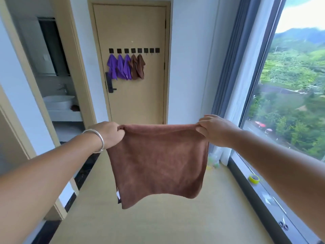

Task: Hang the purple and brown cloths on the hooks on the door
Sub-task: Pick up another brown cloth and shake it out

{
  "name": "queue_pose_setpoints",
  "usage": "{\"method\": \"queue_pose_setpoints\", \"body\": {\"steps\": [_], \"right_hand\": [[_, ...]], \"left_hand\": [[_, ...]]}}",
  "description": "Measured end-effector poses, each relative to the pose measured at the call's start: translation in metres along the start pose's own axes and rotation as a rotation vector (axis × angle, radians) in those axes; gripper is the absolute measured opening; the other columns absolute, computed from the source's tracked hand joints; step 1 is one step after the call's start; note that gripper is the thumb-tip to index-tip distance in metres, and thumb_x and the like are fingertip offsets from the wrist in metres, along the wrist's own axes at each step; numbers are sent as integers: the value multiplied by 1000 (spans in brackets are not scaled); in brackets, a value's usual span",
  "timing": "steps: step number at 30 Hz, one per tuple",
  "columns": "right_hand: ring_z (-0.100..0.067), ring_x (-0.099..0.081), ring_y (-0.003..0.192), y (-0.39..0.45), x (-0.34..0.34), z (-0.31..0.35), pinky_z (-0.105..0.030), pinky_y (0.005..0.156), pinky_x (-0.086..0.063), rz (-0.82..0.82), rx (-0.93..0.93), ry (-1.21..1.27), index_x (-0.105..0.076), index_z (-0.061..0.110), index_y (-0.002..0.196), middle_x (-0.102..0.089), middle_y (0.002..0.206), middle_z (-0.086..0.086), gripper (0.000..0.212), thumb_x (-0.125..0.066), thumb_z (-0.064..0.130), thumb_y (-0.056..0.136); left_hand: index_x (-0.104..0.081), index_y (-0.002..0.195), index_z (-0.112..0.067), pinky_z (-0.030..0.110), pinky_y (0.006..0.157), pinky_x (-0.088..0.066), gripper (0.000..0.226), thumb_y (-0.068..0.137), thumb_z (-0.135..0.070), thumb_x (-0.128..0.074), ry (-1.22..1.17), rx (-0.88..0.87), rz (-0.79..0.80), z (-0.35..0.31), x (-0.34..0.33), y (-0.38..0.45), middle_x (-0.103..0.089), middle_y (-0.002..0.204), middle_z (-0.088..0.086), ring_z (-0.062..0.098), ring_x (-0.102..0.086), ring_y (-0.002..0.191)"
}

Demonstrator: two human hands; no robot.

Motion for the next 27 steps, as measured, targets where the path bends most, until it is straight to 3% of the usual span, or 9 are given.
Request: {"method": "queue_pose_setpoints", "body": {"steps": [3, 9, 17, 27], "right_hand": [[-16, -41, 124, 11, 30, 8, -33, 103, -39, -58, 47, -54, -61, 26, 117, -56, 104, 12, 34, -30, 31, 105], [-13, -38, 129, 34, 56, 21, -38, 105, -39, -116, 16, -31, -61, 32, 118, -57, 112, 13, 39, -26, 41, 103], [-18, -39, 127, 72, 54, 32, -36, 104, -40, -148, 99, -143, -59, 30, 123, -57, 112, 11, 31, -35, 32, 104], [-17, -21, 143, 191, 31, -13, -36, 114, -24, -182, 101, -73, -52, 32, 133, -50, 134, 11, 37, -29, 36, 104]], "left_hand": [[-57, 76, -19, 29, 54, -36, 32, 92, -35, -33, 12, -4, -71, 6, 42, 7, -61, 75, -1, 15, -55, 67], [-56, 81, -29, 29, 58, -35, 30, 88, -39, -29, 232, -82, -161, 20, 83, 16, -62, 81, -10, 16, -57, 76], [-57, 85, -30, 31, 66, -41, 31, 88, -41, -28, 266, -79, -118, 43, 87, 44, -63, 85, -10, 17, -58, 81], [-52, 83, -31, 31, 68, -42, 27, 91, -40, -28, 290, -38, -135, 56, 69, 146, -62, 86, -10, 14, -56, 80]]}}
Point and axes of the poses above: each hand's wrist, its own y-axis towards the middle knuckle, its own x-axis out of the back of the hand, z = x × y, the point moved 4 cm from there along y, towards the middle knuckle
